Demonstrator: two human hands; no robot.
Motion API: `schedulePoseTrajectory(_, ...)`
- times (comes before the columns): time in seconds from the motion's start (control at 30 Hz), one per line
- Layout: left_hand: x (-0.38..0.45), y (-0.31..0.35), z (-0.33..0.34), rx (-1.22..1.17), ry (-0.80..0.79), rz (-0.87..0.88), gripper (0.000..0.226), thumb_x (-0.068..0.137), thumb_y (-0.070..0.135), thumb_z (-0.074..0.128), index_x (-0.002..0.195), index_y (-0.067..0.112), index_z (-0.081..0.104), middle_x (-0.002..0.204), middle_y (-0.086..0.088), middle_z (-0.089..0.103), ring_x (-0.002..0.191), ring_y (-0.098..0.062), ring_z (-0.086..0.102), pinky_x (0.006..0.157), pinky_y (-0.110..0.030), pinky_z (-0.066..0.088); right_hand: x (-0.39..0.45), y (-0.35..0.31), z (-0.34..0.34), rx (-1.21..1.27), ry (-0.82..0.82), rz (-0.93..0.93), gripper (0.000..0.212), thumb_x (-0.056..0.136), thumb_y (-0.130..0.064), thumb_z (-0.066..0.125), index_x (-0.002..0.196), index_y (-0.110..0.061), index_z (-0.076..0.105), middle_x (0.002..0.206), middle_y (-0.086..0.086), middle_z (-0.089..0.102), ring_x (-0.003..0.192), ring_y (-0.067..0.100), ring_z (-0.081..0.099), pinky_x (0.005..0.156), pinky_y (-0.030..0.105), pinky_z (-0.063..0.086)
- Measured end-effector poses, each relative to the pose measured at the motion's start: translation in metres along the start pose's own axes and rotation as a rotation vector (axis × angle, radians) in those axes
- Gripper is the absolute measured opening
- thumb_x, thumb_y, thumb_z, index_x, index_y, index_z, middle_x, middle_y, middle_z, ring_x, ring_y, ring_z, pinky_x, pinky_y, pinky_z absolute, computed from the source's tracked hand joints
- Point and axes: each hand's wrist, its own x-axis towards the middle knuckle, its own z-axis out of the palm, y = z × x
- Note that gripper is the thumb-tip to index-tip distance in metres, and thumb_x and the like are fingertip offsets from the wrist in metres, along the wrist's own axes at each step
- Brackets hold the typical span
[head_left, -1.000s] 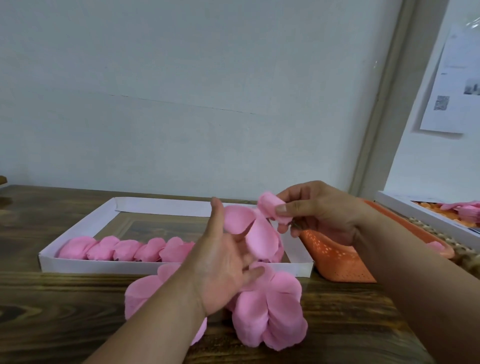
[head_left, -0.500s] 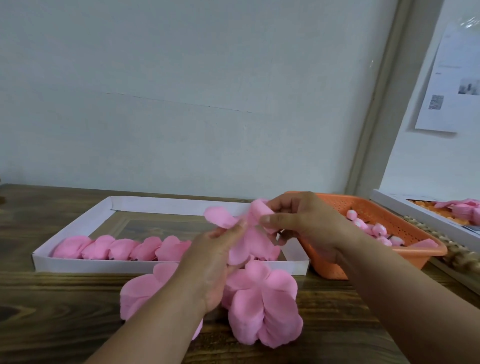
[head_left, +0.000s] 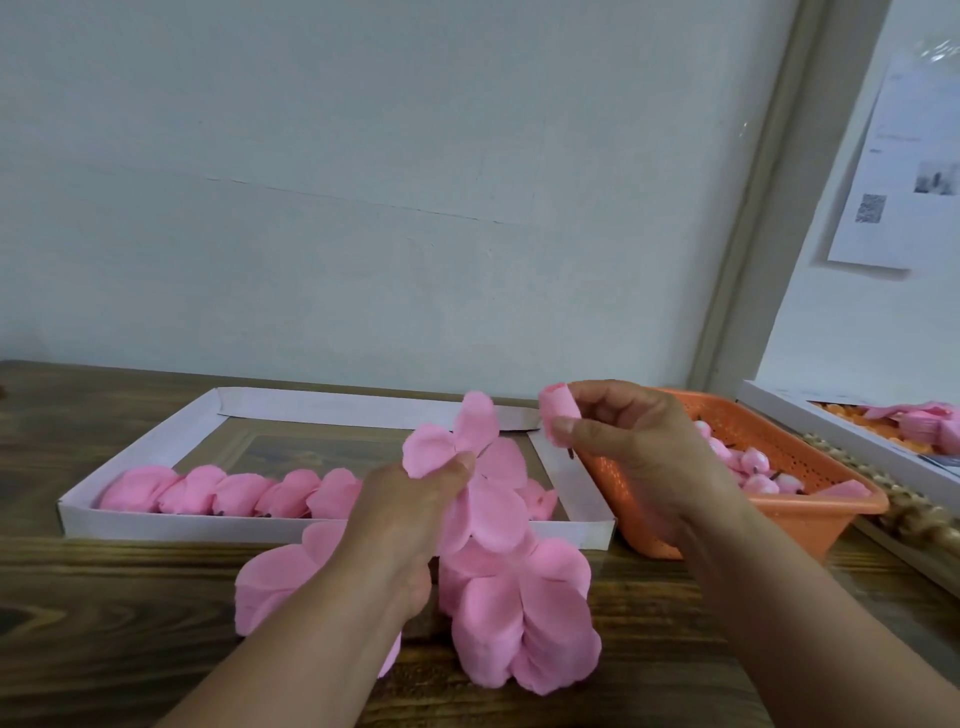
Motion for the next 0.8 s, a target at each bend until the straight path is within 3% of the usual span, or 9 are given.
schedulePoseTrajectory(0.07, -0.003, 0.002, 0.002, -0.044, -0.007, -0.053, 0.016, 0.086, 0.026, 0.068, 0.095, 0.012, 0.067, 0.094, -0.006, 0.07, 0.09, -0.024, 0.065, 0.087, -0.047, 0.053, -0.003, 0.001, 0.009, 0.076, 0.018, -0.042, 0.011, 0.072, -0.004, 0.073, 0.082, -0.009, 0.071, 0.078, 0.011, 0.071, 0.066, 0.015, 0.061, 0.057, 0.022, 0.047)
schedulePoseTrajectory(0.13, -0.006, 0.005, 0.003, -0.054, -0.02, -0.078, 0.017, 0.089, 0.025, 0.066, 0.098, 0.012, 0.067, 0.098, -0.009, 0.07, 0.095, -0.028, 0.065, 0.093, -0.052, 0.05, -0.006, 0.003, 0.019, 0.062, -0.022, -0.061, 0.01, 0.073, -0.002, 0.073, 0.081, -0.006, 0.07, 0.079, 0.015, 0.071, 0.068, 0.021, 0.063, 0.06, 0.03, 0.049)
schedulePoseTrajectory(0.37, -0.011, 0.01, 0.005, -0.023, -0.178, -0.076, 0.024, 0.092, 0.032, 0.06, 0.103, 0.014, 0.071, 0.104, -0.008, 0.073, 0.102, -0.025, 0.067, 0.095, -0.052, 0.049, -0.01, 0.003, 0.032, -0.099, -0.03, -0.135, 0.024, 0.073, 0.004, 0.073, 0.075, -0.02, 0.07, 0.076, 0.005, 0.073, 0.072, 0.017, 0.069, 0.069, 0.035, 0.057)
schedulePoseTrajectory(0.6, -0.014, 0.015, 0.003, -0.022, -0.144, -0.081, 0.034, 0.096, 0.038, 0.05, 0.113, 0.013, 0.066, 0.106, -0.009, 0.071, 0.102, -0.028, 0.066, 0.098, -0.052, 0.048, -0.013, 0.001, 0.032, -0.328, -0.016, -0.194, 0.018, 0.073, 0.002, 0.073, 0.069, -0.015, 0.067, 0.07, 0.006, 0.07, 0.059, 0.016, 0.064, 0.055, 0.038, 0.053)
schedulePoseTrajectory(0.7, -0.015, 0.016, 0.003, -0.002, -0.111, -0.078, 0.039, 0.096, 0.042, 0.048, 0.116, 0.012, 0.062, 0.11, -0.009, 0.069, 0.104, -0.029, 0.064, 0.097, -0.049, 0.048, -0.013, 0.0, 0.028, -0.347, -0.003, -0.181, 0.017, 0.075, 0.003, 0.071, 0.072, -0.014, 0.068, 0.071, 0.002, 0.071, 0.061, 0.017, 0.067, 0.056, 0.034, 0.054)
schedulePoseTrajectory(0.8, -0.015, 0.016, 0.004, 0.008, -0.119, -0.073, 0.039, 0.097, 0.041, 0.046, 0.117, 0.011, 0.061, 0.112, -0.011, 0.068, 0.106, -0.031, 0.062, 0.098, -0.05, 0.047, -0.012, 0.0, 0.025, -0.35, 0.011, -0.162, 0.017, 0.076, 0.002, 0.071, 0.077, -0.015, 0.069, 0.071, -0.005, 0.071, 0.063, 0.007, 0.066, 0.056, 0.023, 0.054)
